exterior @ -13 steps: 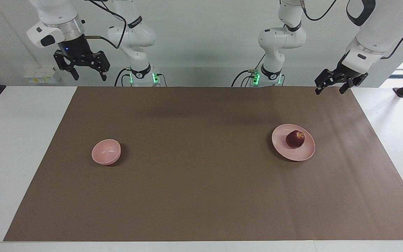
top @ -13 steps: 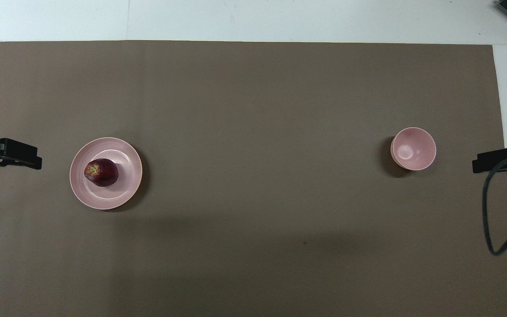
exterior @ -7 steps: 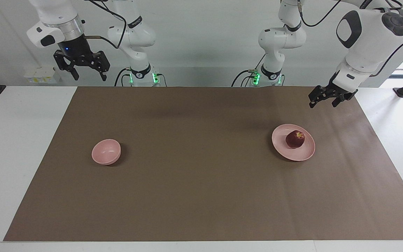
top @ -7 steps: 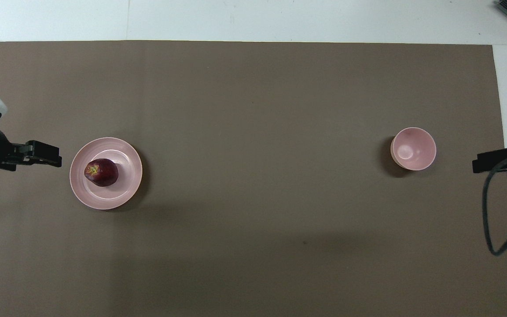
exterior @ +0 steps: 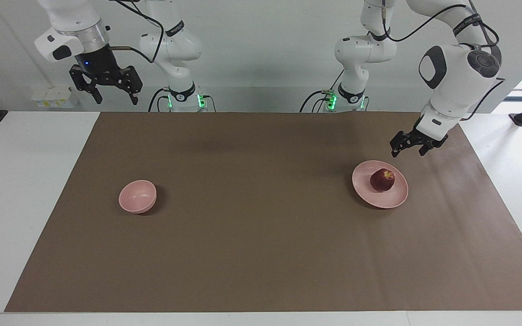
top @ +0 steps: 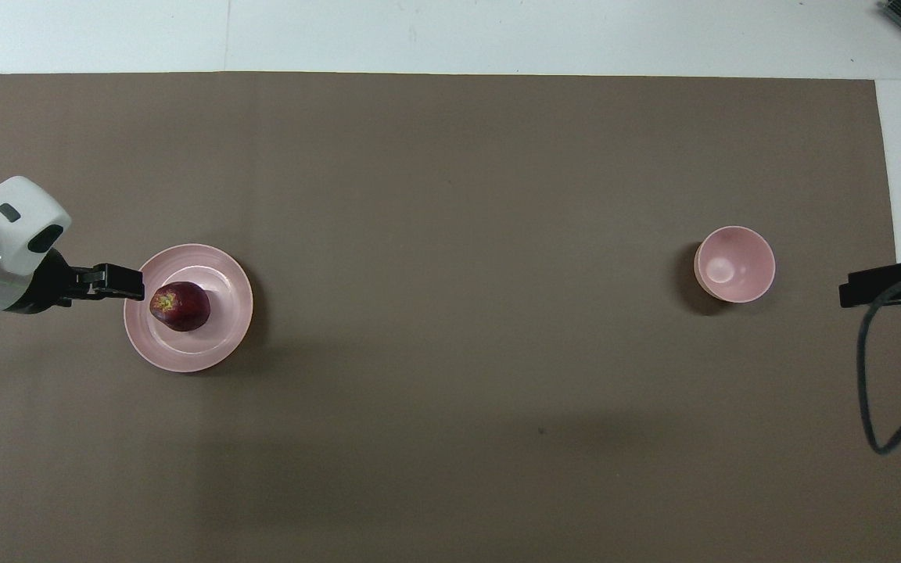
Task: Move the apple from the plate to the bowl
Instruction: 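Reach the left gripper down over the red apple on the plate, then close the left gripper around the red apple, then lift the apple with the left gripper while the right gripper approaches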
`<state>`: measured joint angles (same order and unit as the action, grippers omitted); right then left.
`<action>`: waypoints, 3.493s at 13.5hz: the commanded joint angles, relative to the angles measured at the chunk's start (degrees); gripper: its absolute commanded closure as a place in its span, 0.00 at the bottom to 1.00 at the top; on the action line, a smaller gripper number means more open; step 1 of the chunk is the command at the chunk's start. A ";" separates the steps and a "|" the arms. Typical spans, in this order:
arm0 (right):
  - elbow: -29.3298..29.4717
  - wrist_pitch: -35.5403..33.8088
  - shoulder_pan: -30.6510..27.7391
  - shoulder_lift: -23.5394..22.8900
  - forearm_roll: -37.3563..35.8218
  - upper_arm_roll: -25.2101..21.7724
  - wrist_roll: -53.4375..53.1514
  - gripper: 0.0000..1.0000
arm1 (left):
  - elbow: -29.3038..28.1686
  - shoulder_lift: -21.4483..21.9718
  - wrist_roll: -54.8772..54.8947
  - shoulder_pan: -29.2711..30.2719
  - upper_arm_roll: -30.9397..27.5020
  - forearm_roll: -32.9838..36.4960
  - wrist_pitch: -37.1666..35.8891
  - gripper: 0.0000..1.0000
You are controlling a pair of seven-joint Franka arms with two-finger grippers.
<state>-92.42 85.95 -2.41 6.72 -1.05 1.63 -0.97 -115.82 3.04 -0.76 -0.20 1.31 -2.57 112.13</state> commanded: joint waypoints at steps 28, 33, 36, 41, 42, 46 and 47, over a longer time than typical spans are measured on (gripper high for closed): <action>-0.83 -0.34 -0.32 0.93 0.61 0.04 1.06 0.00 | -10.65 -8.84 4.62 -2.08 0.36 -0.68 18.04 0.00; -0.83 -0.34 -0.32 0.93 0.61 0.04 1.06 0.00 | -10.13 -8.48 5.33 -1.64 0.28 -0.68 14.54 1.00; -0.92 -0.34 -0.32 0.93 0.61 0.04 1.06 0.00 | -6.54 -9.54 4.63 -2.08 0.28 -0.68 9.36 1.00; -0.83 -0.34 -0.32 0.93 0.61 -0.04 1.15 0.00 | 1.98 -13.05 -3.44 -2.35 0.28 -0.68 2.68 1.00; -0.92 -0.43 -0.40 0.93 0.61 -0.05 1.06 0.00 | 4.44 -14.27 -6.59 -2.43 0.36 -0.68 0.66 1.00; -0.83 -2.61 -0.58 1.11 0.61 -0.13 1.50 0.00 | 12.63 -17.01 -19.87 -4.10 0.63 -8.12 -4.28 1.00; -0.92 -3.58 -0.49 1.19 0.70 -0.05 1.85 0.00 | 14.12 -16.92 -23.81 -4.10 0.71 -10.93 -5.15 1.00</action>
<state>-92.42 84.06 -2.45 6.78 -1.05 1.56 -0.96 -105.91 -12.78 -19.20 -3.78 2.50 -9.88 110.00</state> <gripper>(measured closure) 0.000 0.216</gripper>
